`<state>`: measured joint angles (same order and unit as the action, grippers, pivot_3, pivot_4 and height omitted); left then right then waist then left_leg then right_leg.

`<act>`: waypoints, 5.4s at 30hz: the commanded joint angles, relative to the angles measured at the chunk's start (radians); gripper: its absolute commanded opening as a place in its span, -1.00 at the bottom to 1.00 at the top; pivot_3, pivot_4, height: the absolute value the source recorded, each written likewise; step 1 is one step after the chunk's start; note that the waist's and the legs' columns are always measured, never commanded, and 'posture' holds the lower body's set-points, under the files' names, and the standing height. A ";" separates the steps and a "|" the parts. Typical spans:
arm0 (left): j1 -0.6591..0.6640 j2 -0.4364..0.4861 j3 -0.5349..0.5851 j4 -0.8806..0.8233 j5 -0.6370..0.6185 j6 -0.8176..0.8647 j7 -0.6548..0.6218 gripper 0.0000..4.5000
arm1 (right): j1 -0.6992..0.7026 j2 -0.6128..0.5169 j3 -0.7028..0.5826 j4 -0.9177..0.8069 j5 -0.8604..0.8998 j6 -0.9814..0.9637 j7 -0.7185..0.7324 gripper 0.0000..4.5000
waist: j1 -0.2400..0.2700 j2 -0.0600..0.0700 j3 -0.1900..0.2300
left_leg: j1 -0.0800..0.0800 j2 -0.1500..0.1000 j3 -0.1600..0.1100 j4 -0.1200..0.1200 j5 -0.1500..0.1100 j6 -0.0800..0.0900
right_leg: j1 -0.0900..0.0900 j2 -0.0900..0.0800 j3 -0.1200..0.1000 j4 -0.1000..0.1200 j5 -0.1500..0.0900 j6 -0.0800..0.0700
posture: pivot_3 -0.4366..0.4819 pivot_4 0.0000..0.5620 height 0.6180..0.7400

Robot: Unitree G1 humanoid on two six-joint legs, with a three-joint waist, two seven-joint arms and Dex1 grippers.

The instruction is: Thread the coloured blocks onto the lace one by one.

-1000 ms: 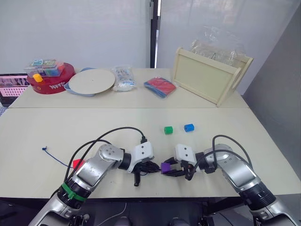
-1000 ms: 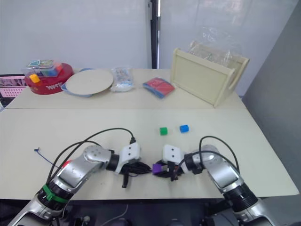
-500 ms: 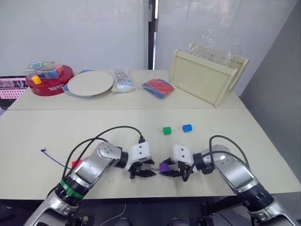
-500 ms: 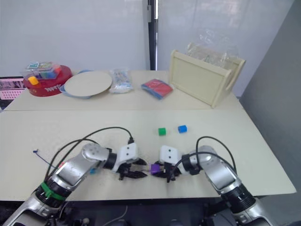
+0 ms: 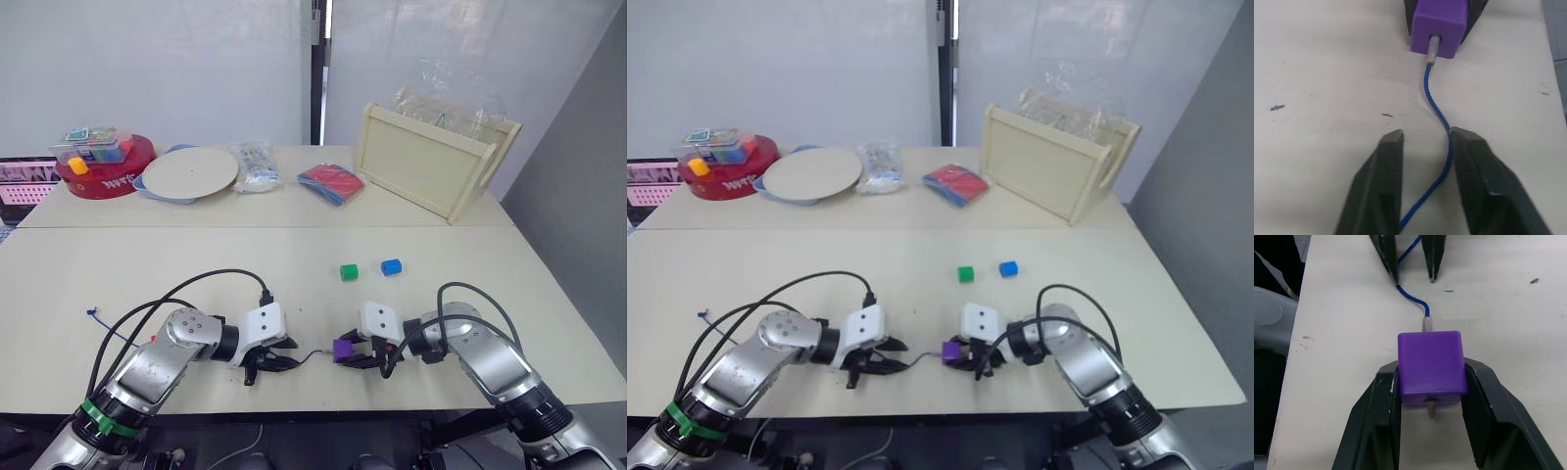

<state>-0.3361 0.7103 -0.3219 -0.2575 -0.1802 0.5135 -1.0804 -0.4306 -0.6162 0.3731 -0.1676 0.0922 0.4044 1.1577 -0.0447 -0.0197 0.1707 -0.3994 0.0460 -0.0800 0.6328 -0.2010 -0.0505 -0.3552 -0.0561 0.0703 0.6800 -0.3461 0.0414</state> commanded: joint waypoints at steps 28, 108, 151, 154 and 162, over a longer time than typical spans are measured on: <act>0.090 -0.062 0.019 -0.124 -0.053 0.094 0.094 0.10 | 0.017 -0.019 0.021 -0.019 -0.006 0.029 -0.009 -0.48 | 0.003 0.000 0.000 | 0.000 0.000 0.000 -0.001 0.000 0.000 | 0.001 -0.001 0.000 -0.002 0.000 0.000 | -0.05 -0.47 1.00; -0.193 -0.289 -0.155 0.223 0.065 -0.105 -0.017 -0.46 | 0.079 -0.107 -0.067 -0.100 0.057 0.032 -0.071 -0.28 | 0.029 -0.001 0.000 | -0.006 -0.002 0.000 0.000 0.000 0.000 | -0.004 -0.002 -0.001 -0.003 0.000 0.000 | -0.05 -0.47 1.00; 0.003 0.149 0.218 -0.040 -0.195 0.003 -0.079 0.69 | 0.003 -0.088 -0.045 -0.055 0.040 0.017 -0.014 -1.00 | 0.013 0.001 0.003 | -0.010 0.000 0.000 -0.001 0.000 0.000 | -0.010 -0.001 -0.001 0.001 -0.001 -0.001 | -0.05 -0.47 1.00; -0.037 0.065 0.152 -0.043 -0.169 0.004 -0.049 0.69 | -0.017 -0.073 -0.025 -0.046 0.032 0.019 -0.015 -1.00 | 0.013 0.001 0.003 | -0.010 -0.001 0.000 -0.001 0.000 0.001 | -0.010 -0.001 -0.001 0.001 -0.001 -0.001 | -0.05 -0.47 1.00; -0.095 -0.157 -0.034 0.123 -0.017 -0.158 0.017 0.69 | -0.032 -0.051 0.005 -0.065 0.014 0.037 -0.021 -1.00 | 0.008 0.001 0.003 | -0.011 -0.001 0.000 0.000 0.000 0.001 | -0.012 -0.001 0.000 0.002 0.000 -0.001 | -0.05 -0.47 1.00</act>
<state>-0.4071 0.5691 -0.3577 -0.1285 -0.2080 0.3850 -1.0713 -0.4572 -0.6629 0.3856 -0.1929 0.1011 0.4388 1.1357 -0.0366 -0.0186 0.1737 -0.4107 0.0448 -0.0799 0.6328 -0.2013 -0.0500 -0.3673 -0.0572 0.0701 0.6820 -0.3466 0.0404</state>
